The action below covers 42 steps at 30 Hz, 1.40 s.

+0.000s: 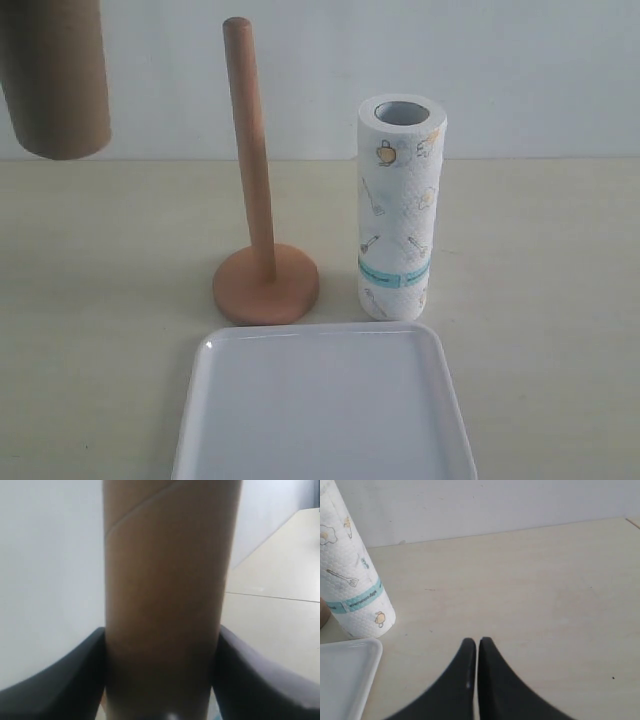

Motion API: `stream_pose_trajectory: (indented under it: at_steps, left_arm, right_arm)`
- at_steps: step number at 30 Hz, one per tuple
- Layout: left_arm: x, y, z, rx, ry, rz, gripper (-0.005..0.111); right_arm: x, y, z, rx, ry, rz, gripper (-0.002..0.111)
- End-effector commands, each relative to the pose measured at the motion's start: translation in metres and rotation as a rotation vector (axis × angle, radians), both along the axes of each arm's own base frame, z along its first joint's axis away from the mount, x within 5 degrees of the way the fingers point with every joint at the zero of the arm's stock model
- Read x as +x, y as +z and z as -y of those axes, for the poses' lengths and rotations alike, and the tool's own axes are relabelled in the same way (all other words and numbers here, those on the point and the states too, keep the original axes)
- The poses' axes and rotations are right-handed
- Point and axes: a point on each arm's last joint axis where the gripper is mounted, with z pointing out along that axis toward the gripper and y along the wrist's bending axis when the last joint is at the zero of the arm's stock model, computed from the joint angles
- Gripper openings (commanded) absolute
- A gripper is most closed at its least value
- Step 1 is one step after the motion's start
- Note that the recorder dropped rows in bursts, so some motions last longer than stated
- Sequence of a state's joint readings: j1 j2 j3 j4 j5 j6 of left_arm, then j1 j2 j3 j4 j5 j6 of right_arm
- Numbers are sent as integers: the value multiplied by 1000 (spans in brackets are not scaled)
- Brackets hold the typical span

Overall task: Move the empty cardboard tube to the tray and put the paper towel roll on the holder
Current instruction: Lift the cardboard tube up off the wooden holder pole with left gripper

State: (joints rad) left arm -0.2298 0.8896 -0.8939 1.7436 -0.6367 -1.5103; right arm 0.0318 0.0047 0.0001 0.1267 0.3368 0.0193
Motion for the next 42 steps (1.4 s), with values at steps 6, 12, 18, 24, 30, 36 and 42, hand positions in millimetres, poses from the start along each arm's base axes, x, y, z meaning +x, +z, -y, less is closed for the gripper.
stream_pose_trajectory:
  at_steps: [6,12,18,24,30,36,42]
  left_arm:
    - [1,2,-5,-36,67,-10,4]
    - [4,8,-16,-67,212,32,4]
    - [1,7,-17,-80,209,20,4]
    - [-5,-10,-18,-69,209,-12,4]
    - [-18,-10,-20,-76,198,12,4]
    - [-33,-4,-25,-94,209,61,4]
    - [-41,8,-28,-139,213,195,4]
  right_arm:
    - [0,1,0,-7,-3,8,1]
    - [0,1,0,-7,-3,8,1]
    - [0,1,0,-7,-3,8,1]
    - [0,1,0,-7,-3,8,1]
    - [0,1,0,-7,-3,8,1]
    - [0,1,0,-7,-3,8,1]
    - [0,1,0,-7,-3,8,1]
